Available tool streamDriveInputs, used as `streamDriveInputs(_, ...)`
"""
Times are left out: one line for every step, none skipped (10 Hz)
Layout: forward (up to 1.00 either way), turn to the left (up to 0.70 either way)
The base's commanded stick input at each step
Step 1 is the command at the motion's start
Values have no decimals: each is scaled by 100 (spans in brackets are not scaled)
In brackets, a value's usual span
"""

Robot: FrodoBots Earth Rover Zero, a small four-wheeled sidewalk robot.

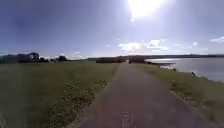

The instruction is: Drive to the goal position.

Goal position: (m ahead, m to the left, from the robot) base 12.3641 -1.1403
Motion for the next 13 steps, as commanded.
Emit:
streamDriveInputs(70, 5)
streamDriveInputs(70, 5)
streamDriveInputs(70, 5)
streamDriveInputs(70, 5)
streamDriveInputs(70, 5)
streamDriveInputs(70, 5)
streamDriveInputs(70, 5)
streamDriveInputs(70, 5)
streamDriveInputs(70, 5)
streamDriveInputs(70, 5)
streamDriveInputs(70, 5)
streamDriveInputs(70, 5)
streamDriveInputs(70, 5)
